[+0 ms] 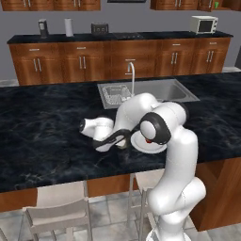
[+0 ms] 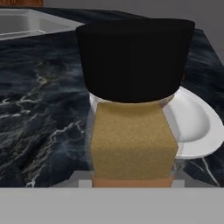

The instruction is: Take the cinnamon bottle from the cabinet and place it on the dining table, next to the plate with the cupcake. Then take the chocolate from the dining counter and place it on the cupcake plate.

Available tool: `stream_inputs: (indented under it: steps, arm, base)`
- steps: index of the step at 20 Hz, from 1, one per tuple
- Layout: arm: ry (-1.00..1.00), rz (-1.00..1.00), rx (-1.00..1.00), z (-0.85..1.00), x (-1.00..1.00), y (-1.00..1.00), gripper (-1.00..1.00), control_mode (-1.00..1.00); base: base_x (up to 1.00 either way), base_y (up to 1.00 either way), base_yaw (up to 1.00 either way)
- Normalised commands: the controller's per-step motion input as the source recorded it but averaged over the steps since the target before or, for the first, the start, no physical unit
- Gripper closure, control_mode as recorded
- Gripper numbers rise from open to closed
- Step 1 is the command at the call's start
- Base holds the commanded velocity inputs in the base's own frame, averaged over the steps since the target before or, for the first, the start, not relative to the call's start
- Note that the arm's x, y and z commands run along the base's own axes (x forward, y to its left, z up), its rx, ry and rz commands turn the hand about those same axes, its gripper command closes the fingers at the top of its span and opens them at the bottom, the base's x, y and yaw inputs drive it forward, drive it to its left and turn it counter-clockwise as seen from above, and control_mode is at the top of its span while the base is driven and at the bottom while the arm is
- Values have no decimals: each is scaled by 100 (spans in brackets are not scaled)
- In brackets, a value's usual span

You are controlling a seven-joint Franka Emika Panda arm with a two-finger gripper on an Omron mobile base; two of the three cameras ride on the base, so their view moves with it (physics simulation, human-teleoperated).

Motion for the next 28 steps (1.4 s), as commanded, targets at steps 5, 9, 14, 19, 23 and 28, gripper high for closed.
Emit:
stream_inputs:
  steps: [5, 9, 14, 19, 23, 28]
  arm:
    - [-25, -20, 8, -36, -28, 15, 100, -100]
    - [-28, -18, 2, -46, -36, 20, 100, -100]
    - [-27, -17, 0, -54, -34, 18, 100, -100]
    - [-22, -18, 3, -54, -15, 7, 100, -100]
    - [-29, -18, 10, -51, -13, 2, 100, -100]
    - [-31, -19, 7, -57, -16, 7, 100, -100]
  base:
    - [0, 0, 0]
    - [0, 0, 0]
    - [0, 0, 0]
    - [0, 0, 0]
    - [0, 0, 0]
    - [0, 0, 0]
